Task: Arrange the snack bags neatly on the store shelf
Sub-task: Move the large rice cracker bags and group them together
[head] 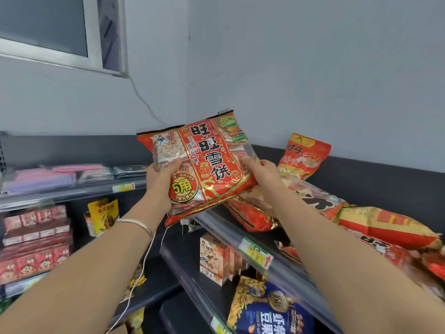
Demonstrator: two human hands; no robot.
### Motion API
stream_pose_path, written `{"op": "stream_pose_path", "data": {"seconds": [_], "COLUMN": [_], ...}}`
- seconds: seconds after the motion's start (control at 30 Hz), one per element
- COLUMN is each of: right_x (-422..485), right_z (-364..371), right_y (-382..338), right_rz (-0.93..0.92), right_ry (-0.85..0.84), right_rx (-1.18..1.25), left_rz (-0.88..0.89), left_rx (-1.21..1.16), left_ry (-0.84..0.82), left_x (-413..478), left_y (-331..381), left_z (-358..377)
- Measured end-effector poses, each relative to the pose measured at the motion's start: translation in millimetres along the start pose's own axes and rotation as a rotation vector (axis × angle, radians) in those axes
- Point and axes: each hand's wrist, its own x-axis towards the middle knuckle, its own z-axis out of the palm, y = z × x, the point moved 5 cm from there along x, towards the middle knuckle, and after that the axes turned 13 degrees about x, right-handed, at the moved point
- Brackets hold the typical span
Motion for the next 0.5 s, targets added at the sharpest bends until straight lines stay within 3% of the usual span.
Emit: {"op": "stream_pose_path", "data": {"seconds": [0.13, 0.3, 0.5], "right_x": [31, 62, 104], "right_z": [28, 62, 71], "right_y": [0, -12, -19], "right_rz": [-0.027, -0.01, 0.091], "right_ry": [-0.08, -0.169, -0.052], "right_rx": [-0.195, -0.164, -0.062], "left_rz": [0.007, 0.087, 0.334], "left_rx": [0.068, 0.151, 0.301], "left_ry": [-0.073, -0.191, -0.267], "left_x": [59, 130, 188], "left_y": [2, 18, 41], "left_z": [-8, -7, 23]}}
